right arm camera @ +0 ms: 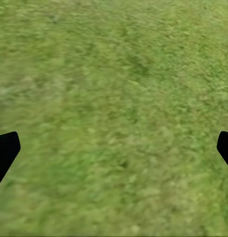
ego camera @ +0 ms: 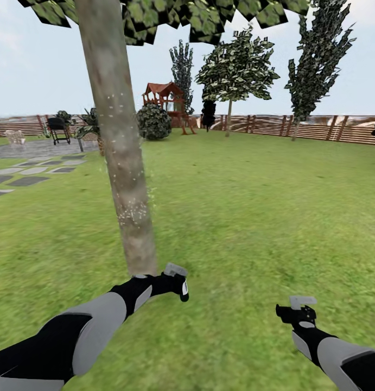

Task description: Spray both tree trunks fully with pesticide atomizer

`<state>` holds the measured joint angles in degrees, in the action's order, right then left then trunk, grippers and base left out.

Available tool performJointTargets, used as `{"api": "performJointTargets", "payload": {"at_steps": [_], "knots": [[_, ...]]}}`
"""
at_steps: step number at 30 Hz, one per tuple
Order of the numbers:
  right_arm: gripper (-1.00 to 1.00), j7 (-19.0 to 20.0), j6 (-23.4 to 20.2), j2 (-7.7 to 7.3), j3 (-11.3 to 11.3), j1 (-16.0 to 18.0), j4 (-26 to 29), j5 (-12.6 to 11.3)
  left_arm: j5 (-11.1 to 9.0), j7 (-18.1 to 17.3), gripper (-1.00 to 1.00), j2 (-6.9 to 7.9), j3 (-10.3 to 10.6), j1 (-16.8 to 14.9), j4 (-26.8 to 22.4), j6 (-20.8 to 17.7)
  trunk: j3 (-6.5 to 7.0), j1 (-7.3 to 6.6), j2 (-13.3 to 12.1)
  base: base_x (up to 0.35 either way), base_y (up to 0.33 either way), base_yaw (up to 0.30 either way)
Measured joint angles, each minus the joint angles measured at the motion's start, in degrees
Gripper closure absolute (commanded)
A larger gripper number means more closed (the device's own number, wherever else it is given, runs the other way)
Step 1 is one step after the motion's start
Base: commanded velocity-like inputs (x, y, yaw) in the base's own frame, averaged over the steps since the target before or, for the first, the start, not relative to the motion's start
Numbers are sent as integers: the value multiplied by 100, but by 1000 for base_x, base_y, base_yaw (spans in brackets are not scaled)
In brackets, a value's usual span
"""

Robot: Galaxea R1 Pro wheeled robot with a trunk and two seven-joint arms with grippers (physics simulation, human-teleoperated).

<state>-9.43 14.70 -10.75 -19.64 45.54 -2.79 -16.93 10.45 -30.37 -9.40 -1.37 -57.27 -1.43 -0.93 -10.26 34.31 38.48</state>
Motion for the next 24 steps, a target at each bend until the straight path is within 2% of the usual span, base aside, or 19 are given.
{"api": "performJointTargets", "payload": {"at_steps": [4, 14, 19, 24], "knots": [[-100, -1, 1, 0, -1, -1, -1, 2, 0, 0, 100, 0, -2, 1, -1, 0, 6, 0, 0, 206, -294, -199], [-100, -1, 5, 2, -1, -9, 0, 2, -2, 3, 100, 0, -9, 0, 0, 0, 69, 0, 0, 175, -273, -87], [-100, -7, 8, 108, -1, -45, 0, 2, -3, 9, 100, 0, -12, -3, 0, 7, 116, 0, 1, 167, -201, -100], [-100, -8, 9, 123, 0, -61, 0, 2, -7, 9, 100, 2, -12, 0, -1, 8, 163, -1, 1, 250, -223, -100]]}}
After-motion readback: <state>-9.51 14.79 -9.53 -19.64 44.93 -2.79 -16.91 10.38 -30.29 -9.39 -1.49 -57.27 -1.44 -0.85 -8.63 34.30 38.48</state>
